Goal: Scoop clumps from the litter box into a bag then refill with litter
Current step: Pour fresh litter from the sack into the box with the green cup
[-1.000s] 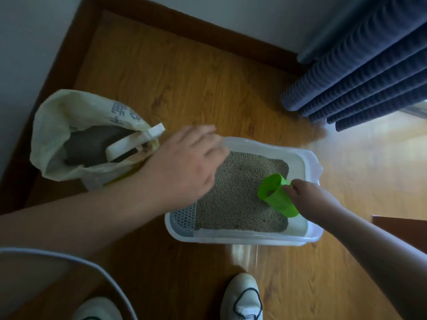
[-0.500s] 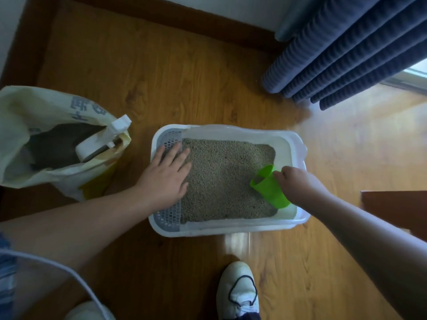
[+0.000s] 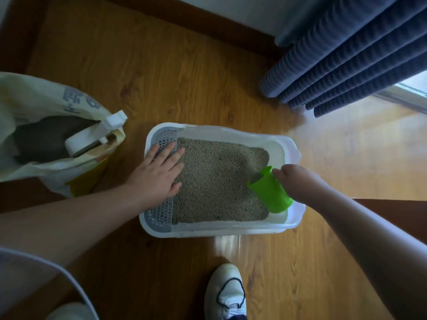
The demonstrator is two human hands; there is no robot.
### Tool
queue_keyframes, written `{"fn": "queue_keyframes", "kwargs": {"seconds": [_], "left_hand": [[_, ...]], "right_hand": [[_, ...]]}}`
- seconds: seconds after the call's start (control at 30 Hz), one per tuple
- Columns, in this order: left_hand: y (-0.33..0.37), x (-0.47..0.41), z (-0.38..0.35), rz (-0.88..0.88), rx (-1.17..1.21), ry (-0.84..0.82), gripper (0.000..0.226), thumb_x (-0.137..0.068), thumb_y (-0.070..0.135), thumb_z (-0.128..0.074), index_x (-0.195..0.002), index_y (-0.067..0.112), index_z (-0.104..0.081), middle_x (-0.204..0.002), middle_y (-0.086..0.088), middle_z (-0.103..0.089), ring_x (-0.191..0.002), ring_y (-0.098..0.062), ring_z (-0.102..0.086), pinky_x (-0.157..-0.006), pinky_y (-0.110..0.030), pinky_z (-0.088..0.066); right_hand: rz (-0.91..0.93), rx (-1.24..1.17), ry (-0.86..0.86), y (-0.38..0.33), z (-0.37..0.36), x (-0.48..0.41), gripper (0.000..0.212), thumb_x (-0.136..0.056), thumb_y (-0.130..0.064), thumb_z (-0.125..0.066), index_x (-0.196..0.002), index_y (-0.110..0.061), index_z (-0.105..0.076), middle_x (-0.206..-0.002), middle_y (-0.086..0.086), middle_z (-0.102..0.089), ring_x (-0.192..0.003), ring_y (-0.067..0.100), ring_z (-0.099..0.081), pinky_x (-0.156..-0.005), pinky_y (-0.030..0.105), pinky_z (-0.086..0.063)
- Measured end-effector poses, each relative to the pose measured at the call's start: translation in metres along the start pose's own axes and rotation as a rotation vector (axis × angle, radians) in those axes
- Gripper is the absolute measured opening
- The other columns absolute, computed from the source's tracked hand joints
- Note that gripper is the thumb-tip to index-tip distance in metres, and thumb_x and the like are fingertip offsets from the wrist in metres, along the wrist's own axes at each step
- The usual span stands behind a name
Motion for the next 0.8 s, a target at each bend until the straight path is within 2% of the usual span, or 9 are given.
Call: {"fn": "queue_keyframes", "kwargs": {"seconds": [0.1,0.2,0.27,0.33,0.4,0.57,0.8], "left_hand": [[-0.001,0.001,-0.001,-0.003,0.012,-0.011,0.070,-0.093,0.054,-0.019,-0.144,0.016,-0.049,-0.164,-0.010,-0.021,-0.153,-0.031,-0.005,-0.122,-0.055,-0.004],[-0.001,0.003,0.001,-0.002,0.031,-0.006,0.068,-0.095,0.054,-0.022,-0.147,0.016,-0.044,-0.165,-0.009,-0.014,-0.153,-0.030,0.001,-0.122,-0.054,0.001],[-0.002,0.004,0.001,0.003,0.057,-0.017,0.065,-0.099,0.054,-0.026,-0.152,0.018,-0.034,-0.167,-0.008,-0.004,-0.153,-0.028,0.009,-0.123,-0.052,0.004],[-0.002,0.004,0.003,0.008,0.096,-0.028,0.066,-0.100,0.054,-0.027,-0.156,0.020,-0.023,-0.167,-0.006,0.004,-0.152,-0.025,0.017,-0.123,-0.051,0.007],[-0.003,0.005,0.004,0.000,0.120,-0.028,0.067,-0.100,0.054,-0.027,-0.157,0.021,-0.018,-0.167,-0.005,0.008,-0.151,-0.023,0.019,-0.123,-0.049,0.007],[-0.009,0.010,0.006,-0.003,0.142,-0.001,0.070,-0.099,0.054,-0.032,-0.159,0.019,-0.016,-0.167,-0.007,0.006,-0.152,-0.021,0.015,-0.124,-0.046,0.004],[-0.011,0.012,0.005,-0.007,0.139,-0.060,0.073,-0.100,0.056,-0.029,-0.159,0.021,-0.005,-0.165,-0.005,0.015,-0.151,-0.020,0.021,-0.124,-0.044,0.008]], "right_hand": [[0.069,-0.077,-0.029,-0.017,-0.010,0.010,0.045,-0.104,-0.041,-0.040,-0.068,-0.016,-0.046,-0.066,0.005,-0.053,-0.066,0.026,-0.053,-0.064,0.036,-0.041],[0.125,-0.111,-0.042,-0.034,-0.017,0.018,0.043,-0.104,-0.042,-0.040,-0.070,-0.016,-0.048,-0.066,0.004,-0.054,-0.063,0.021,-0.051,-0.064,0.036,-0.043],[0.132,-0.125,0.008,-0.041,-0.012,0.019,0.043,-0.104,-0.040,-0.040,-0.070,-0.015,-0.046,-0.066,0.003,-0.052,-0.061,0.020,-0.048,-0.058,0.034,-0.036],[0.157,-0.062,0.025,-0.049,-0.009,0.018,0.042,-0.104,-0.040,-0.039,-0.070,-0.017,-0.045,-0.066,0.002,-0.051,-0.062,0.021,-0.049,-0.057,0.034,-0.033],[0.179,-0.006,0.012,-0.057,-0.011,0.017,0.042,-0.104,-0.042,-0.038,-0.070,-0.018,-0.045,-0.068,0.001,-0.052,-0.067,0.024,-0.053,-0.060,0.035,-0.036],[0.223,0.098,0.025,-0.074,-0.010,0.018,0.039,-0.105,-0.043,-0.035,-0.072,-0.021,-0.042,-0.069,-0.001,-0.049,-0.073,0.028,-0.051,-0.065,0.036,-0.035],[0.282,0.158,-0.022,-0.099,-0.019,0.020,0.040,-0.105,-0.042,-0.034,-0.071,-0.023,-0.040,-0.069,-0.002,-0.047,-0.075,0.028,-0.052,-0.066,0.034,-0.035]]}}
Point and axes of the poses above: each hand's wrist, its own x-axis away from the middle knuckle, its own z-axis out of the back of the hand, y = z × x, the point moved 10 cm from there along -x, towards the middle knuckle
